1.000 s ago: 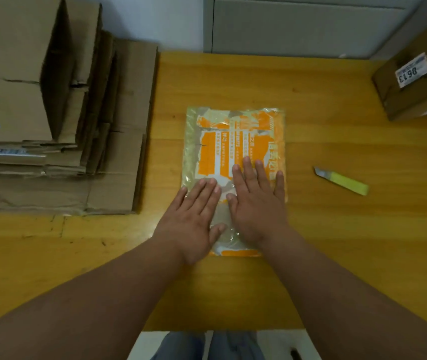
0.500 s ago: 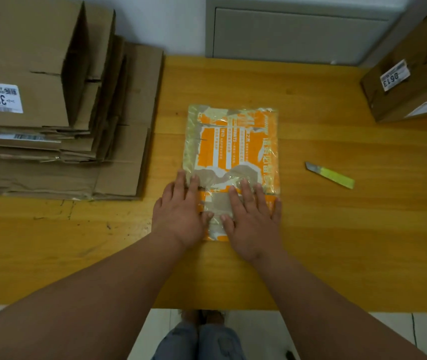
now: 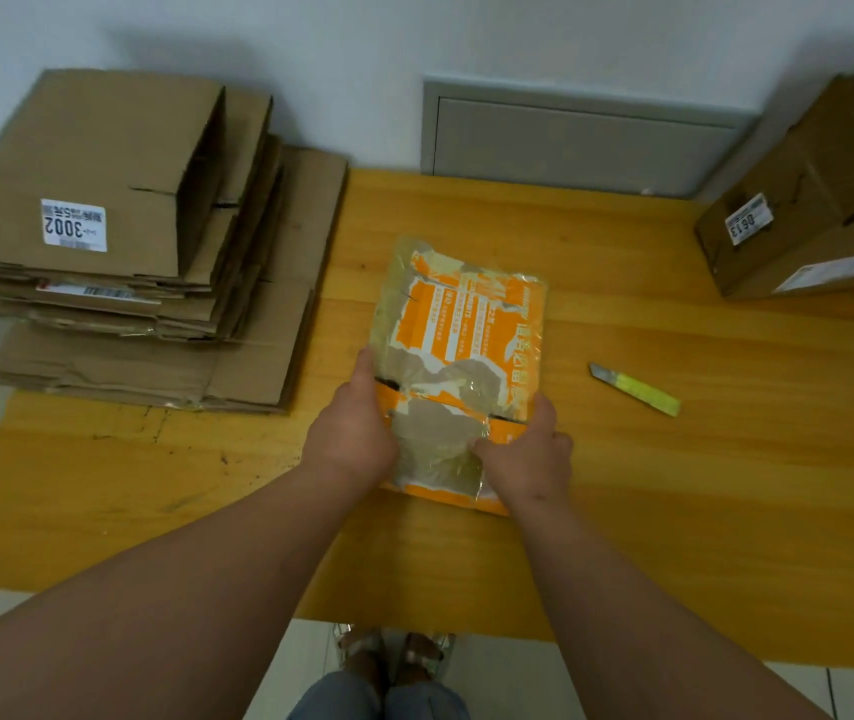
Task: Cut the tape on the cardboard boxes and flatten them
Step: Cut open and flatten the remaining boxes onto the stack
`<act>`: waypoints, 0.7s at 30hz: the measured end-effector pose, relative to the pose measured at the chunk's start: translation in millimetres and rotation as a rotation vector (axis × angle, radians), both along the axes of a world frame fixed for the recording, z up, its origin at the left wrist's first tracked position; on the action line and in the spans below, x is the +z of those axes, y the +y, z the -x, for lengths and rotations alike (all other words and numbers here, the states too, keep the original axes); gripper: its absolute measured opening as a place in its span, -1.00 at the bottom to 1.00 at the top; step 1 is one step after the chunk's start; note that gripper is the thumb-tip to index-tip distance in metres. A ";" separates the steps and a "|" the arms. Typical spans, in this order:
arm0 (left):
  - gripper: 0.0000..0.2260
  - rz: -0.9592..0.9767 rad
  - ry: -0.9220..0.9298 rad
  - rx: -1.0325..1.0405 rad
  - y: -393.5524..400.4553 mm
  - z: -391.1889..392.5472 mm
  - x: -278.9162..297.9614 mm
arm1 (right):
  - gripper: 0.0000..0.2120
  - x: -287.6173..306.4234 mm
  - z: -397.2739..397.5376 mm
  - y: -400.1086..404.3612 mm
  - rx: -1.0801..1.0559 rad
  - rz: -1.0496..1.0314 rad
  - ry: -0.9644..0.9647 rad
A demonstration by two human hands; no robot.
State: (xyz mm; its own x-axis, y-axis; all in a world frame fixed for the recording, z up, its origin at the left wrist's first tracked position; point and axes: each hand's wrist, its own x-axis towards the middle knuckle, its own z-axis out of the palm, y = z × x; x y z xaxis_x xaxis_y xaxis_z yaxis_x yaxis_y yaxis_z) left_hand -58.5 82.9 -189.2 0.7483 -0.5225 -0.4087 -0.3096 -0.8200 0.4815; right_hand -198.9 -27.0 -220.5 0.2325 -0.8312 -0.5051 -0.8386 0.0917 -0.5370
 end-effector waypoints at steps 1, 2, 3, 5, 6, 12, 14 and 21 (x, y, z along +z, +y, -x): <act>-0.14 0.032 -0.018 -0.001 2.1 -1.4 5.2 | -0.14 2.6 -0.4 0.6 -0.031 -0.018 -0.076; -0.14 0.055 -0.042 -0.009 3.8 -3.0 10.7 | -0.20 5.8 -1.2 2.2 -0.046 -0.032 -0.127; -0.14 0.071 -0.066 -0.022 5.3 -4.7 16.4 | -0.25 9.7 -2.6 4.2 -0.052 -0.035 -0.152; -0.15 0.121 -0.100 -0.039 8.1 -9.7 28.9 | -0.30 19.7 -7.3 8.1 -0.061 0.002 -0.186; -0.16 0.159 -0.107 -0.040 9.2 -14.0 36.0 | -0.31 25.9 -12.0 9.3 -0.065 0.031 -0.221; -0.17 0.304 -0.229 0.015 32.4 -69.7 84.9 | -0.36 79.3 -76.9 16.7 0.031 0.186 -0.440; -0.17 0.304 -0.288 0.059 50.4 -99.3 98.8 | -0.36 98.5 -110.0 26.2 0.083 0.217 -0.485; -0.27 0.382 -0.363 0.168 122.9 -225.2 147.6 | -0.30 150.2 -244.2 77.3 0.298 0.287 -0.540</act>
State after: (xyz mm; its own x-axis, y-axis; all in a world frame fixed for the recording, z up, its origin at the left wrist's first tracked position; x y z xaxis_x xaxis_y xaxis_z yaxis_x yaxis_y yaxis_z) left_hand 166.7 205.8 -41.6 0.8917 -0.4443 0.0865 -0.3912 -0.6602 0.6411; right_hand 45.3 50.2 -70.2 0.6298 -0.7765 -0.0226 -0.4137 -0.3106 -0.8558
